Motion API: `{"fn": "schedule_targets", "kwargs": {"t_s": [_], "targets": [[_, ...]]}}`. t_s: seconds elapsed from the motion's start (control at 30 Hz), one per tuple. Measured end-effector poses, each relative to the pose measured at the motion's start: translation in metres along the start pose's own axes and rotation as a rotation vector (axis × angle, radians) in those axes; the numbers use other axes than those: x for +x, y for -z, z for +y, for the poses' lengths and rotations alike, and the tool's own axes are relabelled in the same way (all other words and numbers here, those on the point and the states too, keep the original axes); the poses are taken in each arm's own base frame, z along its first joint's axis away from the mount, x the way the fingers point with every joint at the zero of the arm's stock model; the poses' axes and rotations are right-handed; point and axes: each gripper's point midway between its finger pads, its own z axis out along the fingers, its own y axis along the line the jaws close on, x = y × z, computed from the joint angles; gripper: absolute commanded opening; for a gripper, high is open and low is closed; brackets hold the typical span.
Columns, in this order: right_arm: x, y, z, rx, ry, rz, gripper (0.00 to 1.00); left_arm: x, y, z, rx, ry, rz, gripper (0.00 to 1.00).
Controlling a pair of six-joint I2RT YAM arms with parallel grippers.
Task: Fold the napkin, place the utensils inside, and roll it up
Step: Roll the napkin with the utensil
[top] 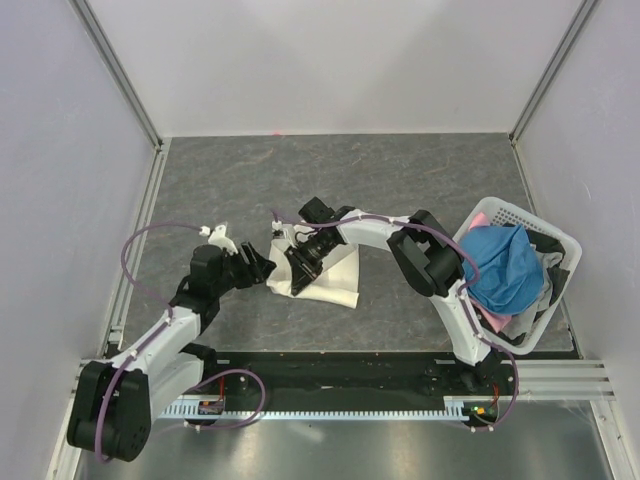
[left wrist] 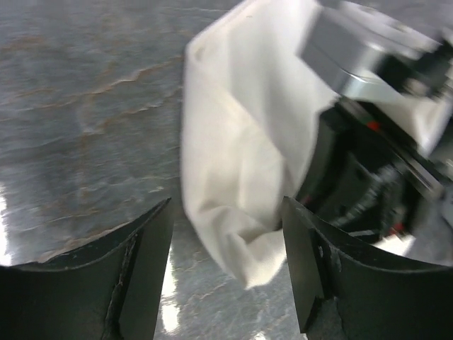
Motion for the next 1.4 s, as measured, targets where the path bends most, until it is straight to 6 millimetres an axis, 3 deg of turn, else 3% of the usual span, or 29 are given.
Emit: {"fn": "schedule_targets", "kwargs": {"t_s": [0.2,0.5,0.83,1.0,1.33,1.4], "targets": [[0.001,0.0,-0.001,-0.092,-0.108,-0.001,0.06,0.005,-0.001,-0.025,0.181,-0.012,-0.026,0.7],[0.002,0.001,-0.002,-0.195,-0.221,-0.003,0.05,0.006,-0.009,-0.043,0.301,-0.038,-0.013,0.66],[0.005,0.003,-0.003,-0.269,-0.318,0.002,0.04,0.035,-0.016,-0.045,0.337,-0.026,0.109,0.59],[0.006,0.003,-0.004,-0.291,-0.356,0.005,0.04,0.039,-0.016,-0.046,0.338,-0.035,0.119,0.59],[0.005,0.005,-0.005,-0.314,-0.42,0.015,0.04,0.041,-0.019,-0.04,0.259,-0.052,0.113,0.45],[0.004,0.006,-0.006,-0.32,-0.432,0.016,0.04,0.04,-0.022,-0.036,0.218,-0.053,0.11,0.51]]}}
